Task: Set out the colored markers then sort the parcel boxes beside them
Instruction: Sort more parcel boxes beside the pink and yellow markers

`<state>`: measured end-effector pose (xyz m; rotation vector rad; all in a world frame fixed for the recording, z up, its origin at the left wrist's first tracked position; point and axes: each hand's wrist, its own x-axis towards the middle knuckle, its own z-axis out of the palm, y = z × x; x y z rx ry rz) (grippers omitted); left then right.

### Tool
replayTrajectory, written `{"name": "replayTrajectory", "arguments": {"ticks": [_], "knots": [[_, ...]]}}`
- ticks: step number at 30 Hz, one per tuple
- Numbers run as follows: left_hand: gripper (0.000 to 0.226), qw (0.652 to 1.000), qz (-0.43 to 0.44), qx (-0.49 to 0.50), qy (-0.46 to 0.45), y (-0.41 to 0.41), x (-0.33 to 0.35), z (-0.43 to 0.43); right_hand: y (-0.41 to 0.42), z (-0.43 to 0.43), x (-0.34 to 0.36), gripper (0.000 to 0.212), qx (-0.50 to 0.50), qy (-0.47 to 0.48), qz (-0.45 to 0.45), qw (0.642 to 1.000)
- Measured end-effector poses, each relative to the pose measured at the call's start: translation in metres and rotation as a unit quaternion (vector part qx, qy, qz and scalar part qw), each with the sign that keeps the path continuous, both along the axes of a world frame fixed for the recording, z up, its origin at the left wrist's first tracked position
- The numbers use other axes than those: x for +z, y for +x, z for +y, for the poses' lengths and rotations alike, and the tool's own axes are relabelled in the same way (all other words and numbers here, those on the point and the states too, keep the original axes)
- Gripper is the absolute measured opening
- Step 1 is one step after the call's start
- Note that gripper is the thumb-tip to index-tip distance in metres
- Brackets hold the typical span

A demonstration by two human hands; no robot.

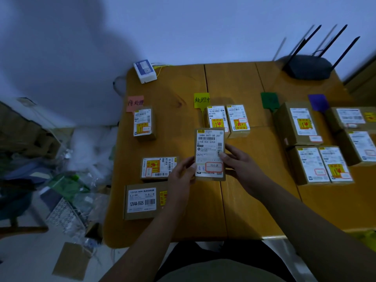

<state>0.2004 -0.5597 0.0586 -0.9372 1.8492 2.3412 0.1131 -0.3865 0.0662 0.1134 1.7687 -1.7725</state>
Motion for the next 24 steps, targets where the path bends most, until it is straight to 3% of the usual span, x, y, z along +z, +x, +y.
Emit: {"name": "replayTrajectory", "arguments": {"ticks": [6,11,15,24], "knots": [[0.022,1.0,-0.017,0.015,-0.018,0.004,-0.004,-0.001,-0.002,-0.002,-0.011,0.05,0.01,0.003,-0.013,1.0],[0.02,0.997,-0.035,0.05,-0.052,0.004,-0.009,0.008,-0.003,-0.003,-0.02,0.063,0.019,0.012,-0.016,1.0],[0.021,0.993,-0.04,0.063,-0.092,0.001,-0.014,0.004,-0.013,-0.013,-0.024,0.054,0.044,0.018,-0.005,0.999],[0.031,0.981,-0.059,0.078,-0.17,-0.053,-0.035,-0.09,-0.09,-0.118,-0.06,0.056,-0.021,0.069,-0.04,0.997]]}}
